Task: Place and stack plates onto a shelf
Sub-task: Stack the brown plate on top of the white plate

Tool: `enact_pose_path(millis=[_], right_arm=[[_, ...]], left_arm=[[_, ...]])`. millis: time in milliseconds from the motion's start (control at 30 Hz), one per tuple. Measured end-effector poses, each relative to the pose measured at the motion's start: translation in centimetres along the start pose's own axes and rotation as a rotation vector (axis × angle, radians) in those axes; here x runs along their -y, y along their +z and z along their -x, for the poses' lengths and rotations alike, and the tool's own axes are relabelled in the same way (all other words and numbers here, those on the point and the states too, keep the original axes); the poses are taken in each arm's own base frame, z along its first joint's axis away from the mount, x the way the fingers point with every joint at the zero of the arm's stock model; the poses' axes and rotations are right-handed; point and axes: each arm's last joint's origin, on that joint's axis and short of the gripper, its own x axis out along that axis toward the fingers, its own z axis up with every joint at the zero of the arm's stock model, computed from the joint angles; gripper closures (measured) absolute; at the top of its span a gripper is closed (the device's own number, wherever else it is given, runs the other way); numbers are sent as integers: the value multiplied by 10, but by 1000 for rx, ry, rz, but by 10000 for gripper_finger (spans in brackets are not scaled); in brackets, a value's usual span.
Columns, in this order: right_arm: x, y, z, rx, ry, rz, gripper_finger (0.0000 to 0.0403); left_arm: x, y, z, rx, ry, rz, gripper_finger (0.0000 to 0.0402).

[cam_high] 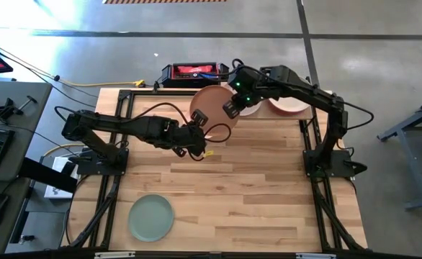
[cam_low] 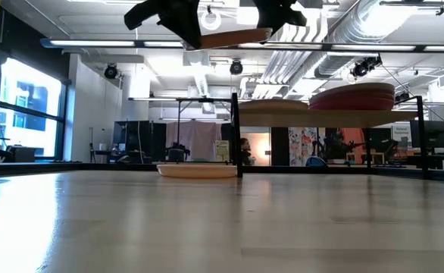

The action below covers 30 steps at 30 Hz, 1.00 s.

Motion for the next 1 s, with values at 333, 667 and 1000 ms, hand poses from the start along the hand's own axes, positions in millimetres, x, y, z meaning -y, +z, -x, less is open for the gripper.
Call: enact_pose_path(millis=[333, 667, 1000], right_arm=[[0, 0, 0, -7, 15, -30, 400], [1, 1, 0, -5, 11, -53, 401], [5, 3, -1, -4, 2, -80, 403]], left_arm=[[0, 0, 0, -1, -4, 5, 401], [-5, -7, -6, 0, -25, 108, 387], [-7, -11, -9, -10, -26, 204, 301]])
